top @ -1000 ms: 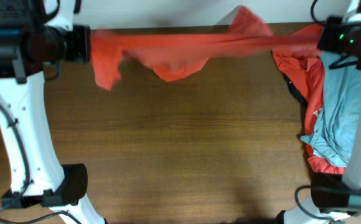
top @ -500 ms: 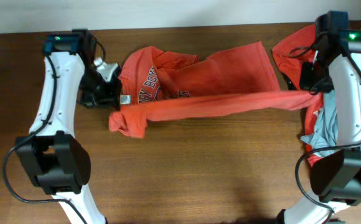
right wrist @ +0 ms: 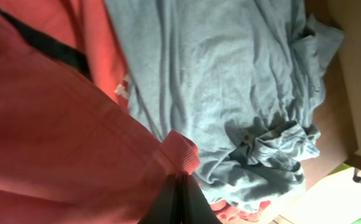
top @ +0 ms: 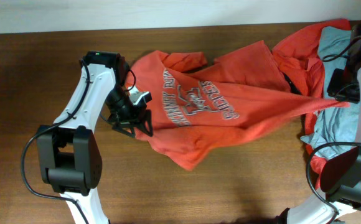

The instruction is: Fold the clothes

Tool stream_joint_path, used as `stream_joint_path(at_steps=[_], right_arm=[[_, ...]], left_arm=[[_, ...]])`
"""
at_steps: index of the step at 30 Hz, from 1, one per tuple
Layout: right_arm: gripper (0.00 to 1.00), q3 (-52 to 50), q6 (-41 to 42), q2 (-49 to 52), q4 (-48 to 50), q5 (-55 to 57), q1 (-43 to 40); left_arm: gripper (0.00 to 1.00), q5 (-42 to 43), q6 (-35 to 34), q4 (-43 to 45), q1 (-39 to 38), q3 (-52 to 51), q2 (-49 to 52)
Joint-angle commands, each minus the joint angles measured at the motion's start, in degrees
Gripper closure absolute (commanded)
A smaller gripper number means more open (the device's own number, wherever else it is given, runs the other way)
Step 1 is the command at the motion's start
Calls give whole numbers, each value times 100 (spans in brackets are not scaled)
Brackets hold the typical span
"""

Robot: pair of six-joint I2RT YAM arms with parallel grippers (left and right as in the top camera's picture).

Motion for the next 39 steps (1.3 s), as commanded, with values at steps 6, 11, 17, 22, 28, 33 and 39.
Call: stream_joint_path(at_steps=[6,11,17,22,28,33,39], right_arm=[[96,13,90,-57,68,219,4],[96,13,87,-57,149,76,4],[96,13,87,-57,151,74,4],[96,13,87,-57,166,74,4],[96,13,87,-57,170,74,4],[96,13,85,-57,212,-39,4],[96,13,87,-57,212,-52,4]], left_arm=[[21,-247,-822,442,-120,-214,-2],[30,170,-824,704,-660,-870,-2],[29,623,-1176,1464,-1436,-1880,-2],[27,844,-1703,2004,-1727,-2050,-2],[27,302,-2586,2621,-1851,-2055,-2],[34,111,-2691,2736,-1864,-2055,-2],[98,109,-2706,2946,-1864,-2052,-2]])
